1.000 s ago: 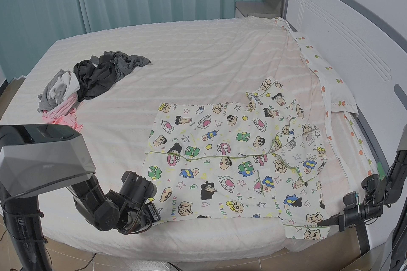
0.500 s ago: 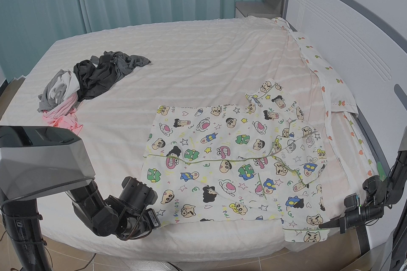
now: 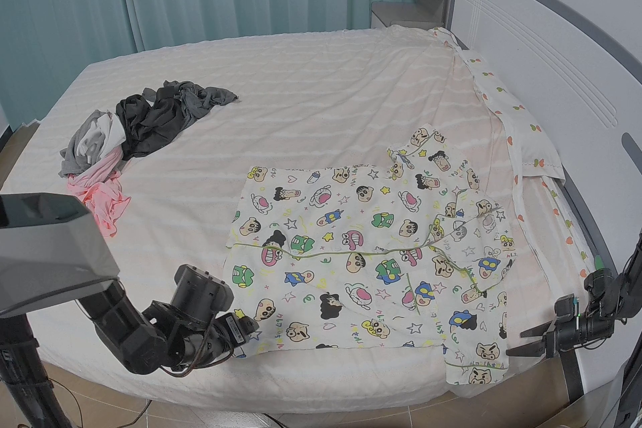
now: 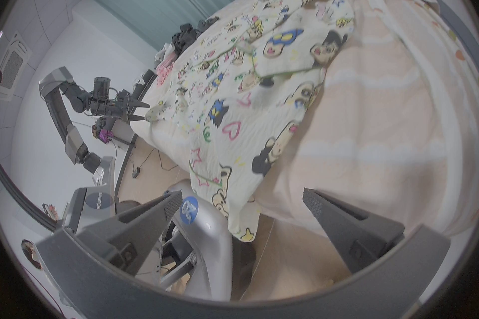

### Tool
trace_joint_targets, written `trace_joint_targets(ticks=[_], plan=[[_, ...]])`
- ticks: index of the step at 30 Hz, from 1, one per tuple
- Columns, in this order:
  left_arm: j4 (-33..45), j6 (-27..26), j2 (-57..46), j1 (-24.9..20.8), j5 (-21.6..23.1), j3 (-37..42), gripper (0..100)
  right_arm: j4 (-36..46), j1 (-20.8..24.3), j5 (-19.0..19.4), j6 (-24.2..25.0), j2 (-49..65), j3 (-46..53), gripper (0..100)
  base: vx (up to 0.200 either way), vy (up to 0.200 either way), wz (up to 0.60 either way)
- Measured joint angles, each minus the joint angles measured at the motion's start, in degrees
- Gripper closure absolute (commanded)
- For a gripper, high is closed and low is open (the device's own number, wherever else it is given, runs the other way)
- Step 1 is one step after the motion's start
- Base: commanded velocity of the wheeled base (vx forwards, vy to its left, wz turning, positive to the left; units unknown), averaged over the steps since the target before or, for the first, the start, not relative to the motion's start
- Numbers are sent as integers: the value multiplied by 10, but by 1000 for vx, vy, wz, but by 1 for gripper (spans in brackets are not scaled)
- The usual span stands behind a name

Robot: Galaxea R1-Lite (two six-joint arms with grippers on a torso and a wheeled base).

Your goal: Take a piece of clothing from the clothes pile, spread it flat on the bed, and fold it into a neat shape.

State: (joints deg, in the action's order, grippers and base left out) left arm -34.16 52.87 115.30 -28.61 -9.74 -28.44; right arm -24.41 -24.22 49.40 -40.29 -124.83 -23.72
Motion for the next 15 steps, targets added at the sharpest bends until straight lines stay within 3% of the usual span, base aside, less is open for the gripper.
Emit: trace_joint_targets(ticks=[2,9,15], plan=[[-4,-2,-28,0,0,4,0,1,-4,7,7,10,-4,0,0,0,0],[-10,-13,-103,-1,0,8,0,6,-5,52,21,49,-9,0,200,0,0],[-14,-26,-121,-4,-1,10,0,6,4,56,24,64,-9,0,200,0,0]])
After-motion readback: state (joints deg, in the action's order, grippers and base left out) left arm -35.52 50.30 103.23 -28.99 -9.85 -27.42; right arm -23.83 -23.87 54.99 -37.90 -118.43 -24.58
